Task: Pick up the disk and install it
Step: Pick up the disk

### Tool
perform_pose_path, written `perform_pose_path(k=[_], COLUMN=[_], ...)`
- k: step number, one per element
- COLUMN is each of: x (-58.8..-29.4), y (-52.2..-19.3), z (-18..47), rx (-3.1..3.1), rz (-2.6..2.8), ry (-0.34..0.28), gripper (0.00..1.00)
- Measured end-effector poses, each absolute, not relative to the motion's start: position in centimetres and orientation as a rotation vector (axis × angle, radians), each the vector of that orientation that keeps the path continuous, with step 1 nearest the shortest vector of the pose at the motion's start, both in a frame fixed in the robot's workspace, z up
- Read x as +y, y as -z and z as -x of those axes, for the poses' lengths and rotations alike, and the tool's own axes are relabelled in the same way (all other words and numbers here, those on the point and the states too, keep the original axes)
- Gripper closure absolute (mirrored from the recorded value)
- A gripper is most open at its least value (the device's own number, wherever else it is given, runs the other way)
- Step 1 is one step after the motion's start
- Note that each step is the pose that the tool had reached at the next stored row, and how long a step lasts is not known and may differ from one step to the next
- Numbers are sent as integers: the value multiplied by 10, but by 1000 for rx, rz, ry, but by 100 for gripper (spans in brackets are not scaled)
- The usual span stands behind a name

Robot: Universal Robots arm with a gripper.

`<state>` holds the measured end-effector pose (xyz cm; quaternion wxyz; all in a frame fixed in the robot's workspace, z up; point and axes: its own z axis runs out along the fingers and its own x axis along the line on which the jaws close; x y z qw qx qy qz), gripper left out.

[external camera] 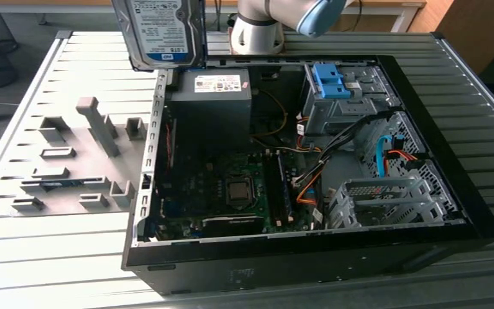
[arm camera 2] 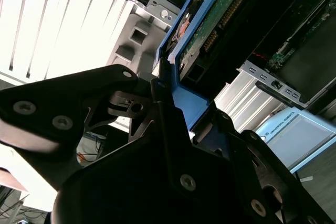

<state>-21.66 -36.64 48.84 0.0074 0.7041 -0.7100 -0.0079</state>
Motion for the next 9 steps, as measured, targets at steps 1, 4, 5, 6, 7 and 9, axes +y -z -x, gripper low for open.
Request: perform_pose_path(k=[1,4,5,6,7,9], x=[-366,-366,-366,-366,-366,-366], y=[-488,-488,-488,-488,-488,-488], z=[215,211,209,208,206,203], rx=[-2220,-2220,-2220,-2220,-2220,-2220], rz=[-2202,-2202,-2202,-2202,-2202,-2202], ry=[25,25,25,25,25,25], gripper=[63,63,63,63,63,63])
